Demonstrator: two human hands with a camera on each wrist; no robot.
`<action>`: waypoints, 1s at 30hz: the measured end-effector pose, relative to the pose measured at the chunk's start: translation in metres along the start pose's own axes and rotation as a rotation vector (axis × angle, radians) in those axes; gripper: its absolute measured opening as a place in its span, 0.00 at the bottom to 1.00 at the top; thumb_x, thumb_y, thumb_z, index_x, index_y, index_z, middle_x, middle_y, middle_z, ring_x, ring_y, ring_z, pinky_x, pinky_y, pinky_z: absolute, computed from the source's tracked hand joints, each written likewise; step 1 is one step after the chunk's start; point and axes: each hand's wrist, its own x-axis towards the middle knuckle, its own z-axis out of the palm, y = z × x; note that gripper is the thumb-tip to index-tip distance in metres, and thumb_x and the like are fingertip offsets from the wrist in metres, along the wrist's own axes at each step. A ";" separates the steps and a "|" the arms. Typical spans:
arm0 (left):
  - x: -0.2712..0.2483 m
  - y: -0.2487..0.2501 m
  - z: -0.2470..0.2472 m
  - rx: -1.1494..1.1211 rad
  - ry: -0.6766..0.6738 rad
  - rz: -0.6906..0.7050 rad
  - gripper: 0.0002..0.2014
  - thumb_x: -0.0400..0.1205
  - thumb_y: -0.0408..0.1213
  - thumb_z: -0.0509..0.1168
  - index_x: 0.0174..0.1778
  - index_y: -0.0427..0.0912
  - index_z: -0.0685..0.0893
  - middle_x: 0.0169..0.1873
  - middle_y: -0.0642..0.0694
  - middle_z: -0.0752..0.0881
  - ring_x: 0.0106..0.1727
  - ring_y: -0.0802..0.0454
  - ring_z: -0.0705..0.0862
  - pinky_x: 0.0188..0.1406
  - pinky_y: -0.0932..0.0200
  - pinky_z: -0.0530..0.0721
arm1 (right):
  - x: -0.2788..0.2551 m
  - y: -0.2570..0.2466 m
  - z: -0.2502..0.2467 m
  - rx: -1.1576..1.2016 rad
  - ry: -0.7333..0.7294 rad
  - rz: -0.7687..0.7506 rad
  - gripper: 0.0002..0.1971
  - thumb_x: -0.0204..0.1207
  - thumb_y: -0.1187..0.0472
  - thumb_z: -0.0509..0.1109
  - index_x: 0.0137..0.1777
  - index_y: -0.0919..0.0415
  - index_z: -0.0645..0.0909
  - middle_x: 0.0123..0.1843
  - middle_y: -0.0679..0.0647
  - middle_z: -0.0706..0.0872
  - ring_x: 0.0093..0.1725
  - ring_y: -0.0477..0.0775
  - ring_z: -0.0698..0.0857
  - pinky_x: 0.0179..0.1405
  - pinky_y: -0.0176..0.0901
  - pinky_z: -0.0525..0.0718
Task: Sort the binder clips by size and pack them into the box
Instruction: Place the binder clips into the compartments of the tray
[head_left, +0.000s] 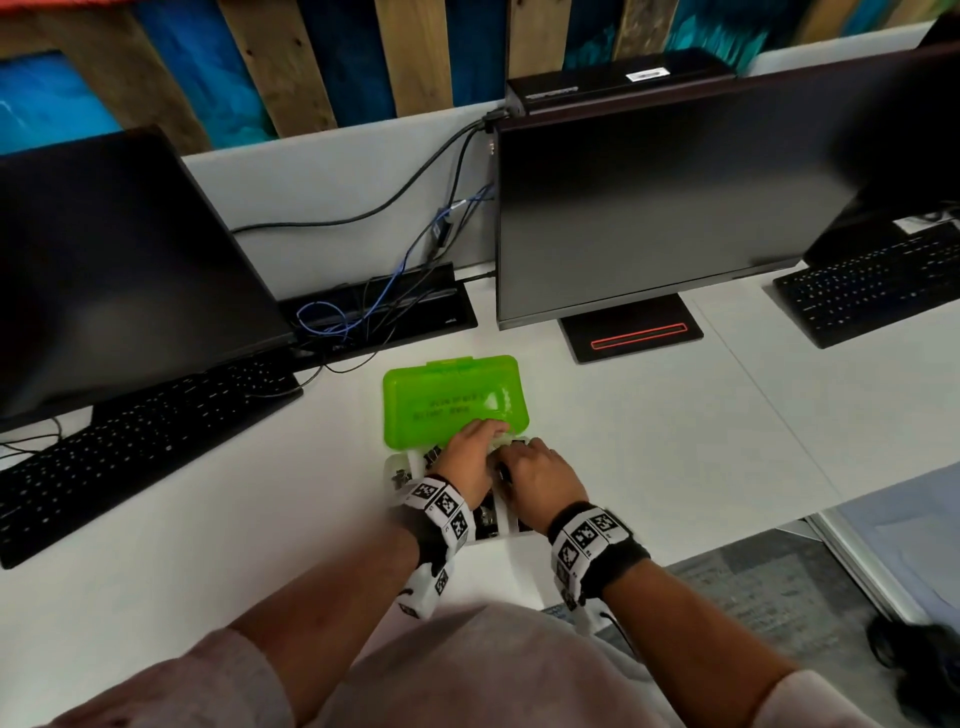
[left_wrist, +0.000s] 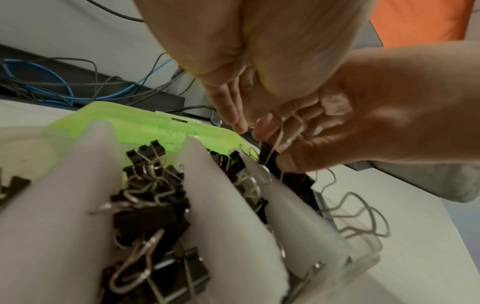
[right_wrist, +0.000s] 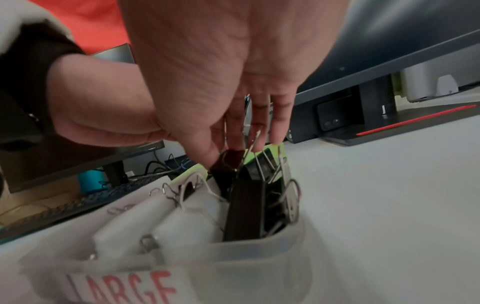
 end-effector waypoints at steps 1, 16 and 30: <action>0.000 -0.003 -0.003 0.012 0.020 0.002 0.30 0.73 0.15 0.57 0.69 0.43 0.75 0.66 0.43 0.78 0.68 0.48 0.77 0.70 0.58 0.74 | 0.000 0.000 -0.001 0.073 -0.023 0.008 0.07 0.71 0.60 0.68 0.48 0.59 0.84 0.44 0.58 0.89 0.47 0.63 0.83 0.42 0.51 0.83; -0.013 -0.033 -0.025 0.150 0.073 0.012 0.13 0.80 0.31 0.61 0.57 0.48 0.83 0.55 0.48 0.83 0.62 0.48 0.75 0.67 0.53 0.74 | -0.002 0.015 -0.014 0.478 0.036 0.141 0.09 0.72 0.55 0.73 0.49 0.56 0.87 0.45 0.52 0.89 0.43 0.50 0.84 0.51 0.41 0.82; -0.012 -0.014 -0.004 0.600 -0.103 0.244 0.15 0.79 0.47 0.61 0.60 0.49 0.82 0.61 0.54 0.77 0.66 0.47 0.69 0.60 0.53 0.65 | -0.009 0.016 -0.005 0.503 -0.032 0.211 0.06 0.70 0.57 0.71 0.44 0.58 0.85 0.39 0.52 0.90 0.39 0.52 0.85 0.43 0.41 0.82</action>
